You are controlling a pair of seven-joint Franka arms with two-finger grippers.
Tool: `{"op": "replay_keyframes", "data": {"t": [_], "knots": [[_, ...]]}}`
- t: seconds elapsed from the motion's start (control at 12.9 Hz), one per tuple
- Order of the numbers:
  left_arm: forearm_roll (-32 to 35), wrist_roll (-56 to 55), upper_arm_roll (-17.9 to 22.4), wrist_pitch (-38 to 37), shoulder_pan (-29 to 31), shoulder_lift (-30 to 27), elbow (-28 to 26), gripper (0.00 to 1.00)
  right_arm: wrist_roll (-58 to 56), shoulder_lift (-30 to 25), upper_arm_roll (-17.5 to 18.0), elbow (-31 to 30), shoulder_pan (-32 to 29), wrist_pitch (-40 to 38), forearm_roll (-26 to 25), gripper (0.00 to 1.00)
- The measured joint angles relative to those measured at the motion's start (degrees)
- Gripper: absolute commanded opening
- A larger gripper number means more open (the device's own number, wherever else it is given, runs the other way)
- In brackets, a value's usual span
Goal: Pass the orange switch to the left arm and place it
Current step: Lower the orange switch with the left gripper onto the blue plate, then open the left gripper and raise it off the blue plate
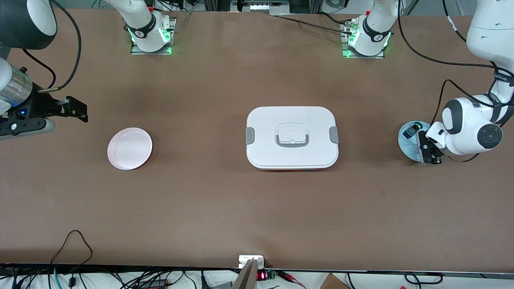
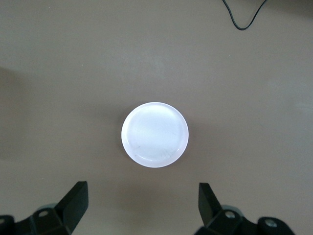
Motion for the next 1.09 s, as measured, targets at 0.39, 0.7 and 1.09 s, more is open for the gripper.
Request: {"op": "replay_keyframes", "data": {"t": [0.39,0.7,1.09], "knots": [[0.0,3.6,-1.4,0.2,1.6,-0.1,0.0,1.0,0.0,0.2,0.3,0.0,0.0,0.0,-0.2,1.0],[0.0,4.6,-3.1,-2.8,2.9,-2.2,0.3,1.0,0.0,0.3,0.2,0.0,-0.3,0.1,-0.2,1.0],[0.0,0.4,-4.6,-22.8,2.9,-7.7,9.6,1.0,0.1,0.3,0.5,0.0,-0.2,0.1,-0.2,1.0]]}}
